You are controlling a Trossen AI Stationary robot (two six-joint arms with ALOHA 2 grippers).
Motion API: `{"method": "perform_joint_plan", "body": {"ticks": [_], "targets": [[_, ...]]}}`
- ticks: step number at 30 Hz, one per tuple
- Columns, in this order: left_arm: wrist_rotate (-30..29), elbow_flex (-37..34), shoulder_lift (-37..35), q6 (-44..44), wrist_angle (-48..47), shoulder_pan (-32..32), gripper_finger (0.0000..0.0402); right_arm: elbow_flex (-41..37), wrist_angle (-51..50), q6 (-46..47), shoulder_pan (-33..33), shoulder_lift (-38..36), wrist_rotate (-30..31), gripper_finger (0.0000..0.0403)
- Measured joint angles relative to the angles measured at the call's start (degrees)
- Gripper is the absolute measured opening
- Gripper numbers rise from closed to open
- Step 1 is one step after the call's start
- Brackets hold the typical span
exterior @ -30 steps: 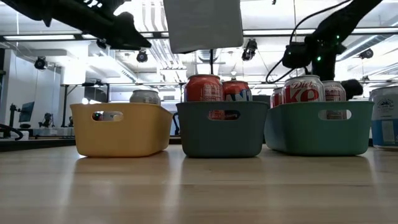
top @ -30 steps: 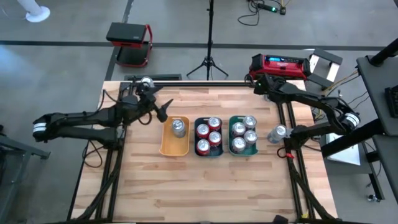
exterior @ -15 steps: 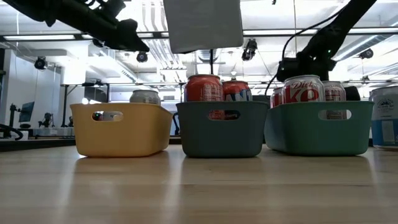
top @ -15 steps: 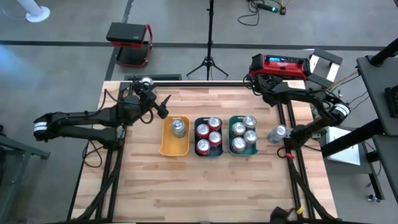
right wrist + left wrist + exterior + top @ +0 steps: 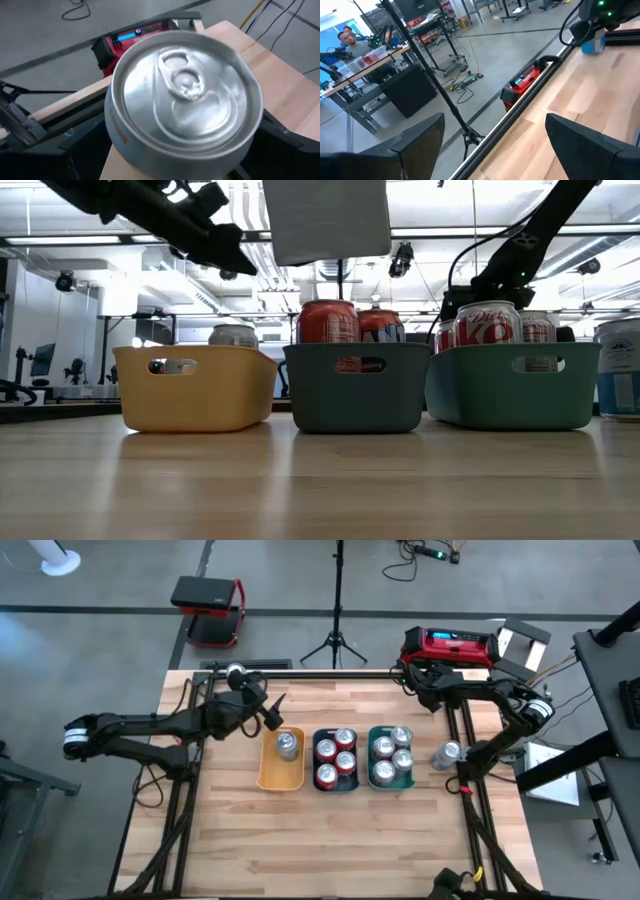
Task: Sort soda cans
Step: Put the top right blue-white soda can into the yellow bin
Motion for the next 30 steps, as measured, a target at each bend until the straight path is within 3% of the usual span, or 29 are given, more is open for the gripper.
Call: {"method": "perform_joint_plan", "body": {"ticks": [10,16,25,30], "targets": [[-3.5,1.2,2.1,0.7,-0.4,0.2,0.0307,0.0,-0.1,-1.9,0.3,-0.6,0.8,0.0287],[-3.7,1.1,-0.1,1.7,-5.9,0.2,0.0285,-0.1,-0.8,-5.8,3.4,-4.4,-0.3,0.0291],[-3.9,-2.9,-6.2,1.8,-7.9,0.2,0.0267,2.6,-1.1,-18.4,16.5,-20.4,0.5,0.0295],[-3.3,-5.9,-12.4,1.7,-7.4,0.2,0.0267,7.1,-1.0,-23.6,27.4,-24.4,-2.1,0.0294]]}}
